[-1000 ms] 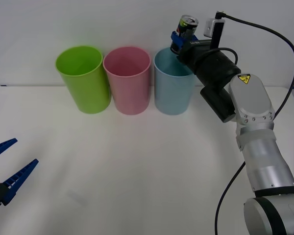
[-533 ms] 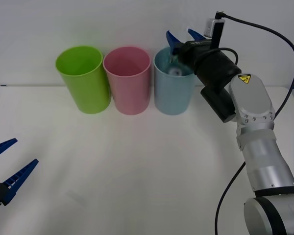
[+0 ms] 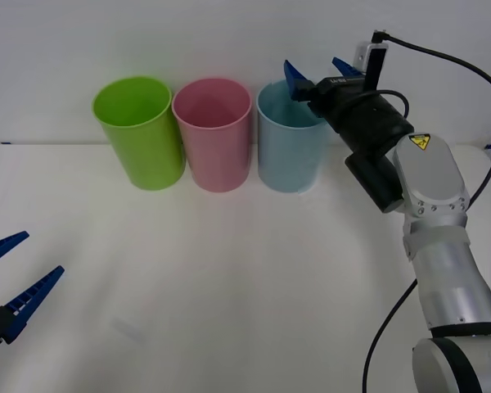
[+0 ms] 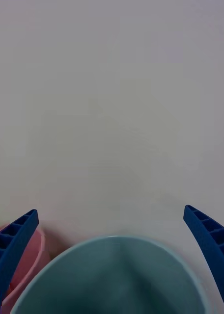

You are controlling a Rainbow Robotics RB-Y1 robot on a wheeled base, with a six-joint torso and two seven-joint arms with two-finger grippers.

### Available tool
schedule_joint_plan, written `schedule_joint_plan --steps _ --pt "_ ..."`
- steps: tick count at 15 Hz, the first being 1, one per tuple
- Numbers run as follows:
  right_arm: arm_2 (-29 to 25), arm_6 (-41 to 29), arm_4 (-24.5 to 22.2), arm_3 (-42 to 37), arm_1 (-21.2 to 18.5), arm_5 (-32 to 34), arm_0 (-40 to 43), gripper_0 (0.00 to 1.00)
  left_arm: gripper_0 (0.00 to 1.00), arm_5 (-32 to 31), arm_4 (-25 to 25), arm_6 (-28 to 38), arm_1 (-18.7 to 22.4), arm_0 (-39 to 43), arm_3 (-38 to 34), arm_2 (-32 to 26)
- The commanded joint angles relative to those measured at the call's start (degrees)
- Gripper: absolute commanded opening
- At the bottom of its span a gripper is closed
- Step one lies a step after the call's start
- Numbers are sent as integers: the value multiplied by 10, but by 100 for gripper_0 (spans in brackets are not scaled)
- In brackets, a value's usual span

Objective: Grasp the object on the table and drop it into the matching bin: aluminum can to the light blue bin, PET bottle to the pink bin.

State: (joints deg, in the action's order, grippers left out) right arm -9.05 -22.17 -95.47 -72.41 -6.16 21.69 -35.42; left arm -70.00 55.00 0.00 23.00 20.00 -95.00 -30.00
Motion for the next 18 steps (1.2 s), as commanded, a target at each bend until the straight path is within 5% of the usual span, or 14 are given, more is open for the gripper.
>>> schedule_joint_plan --steps 1,10,18 --pt "6 -3 4 -46 -5 1 39 100 100 0 0 0 0 0 0 0" --pt "65 -9 71 -233 -75 1 214 100 100 0 0 0 0 0 0 0" --pt "53 22 166 -434 -149 -1 455 100 100 0 0 0 0 0 0 0"
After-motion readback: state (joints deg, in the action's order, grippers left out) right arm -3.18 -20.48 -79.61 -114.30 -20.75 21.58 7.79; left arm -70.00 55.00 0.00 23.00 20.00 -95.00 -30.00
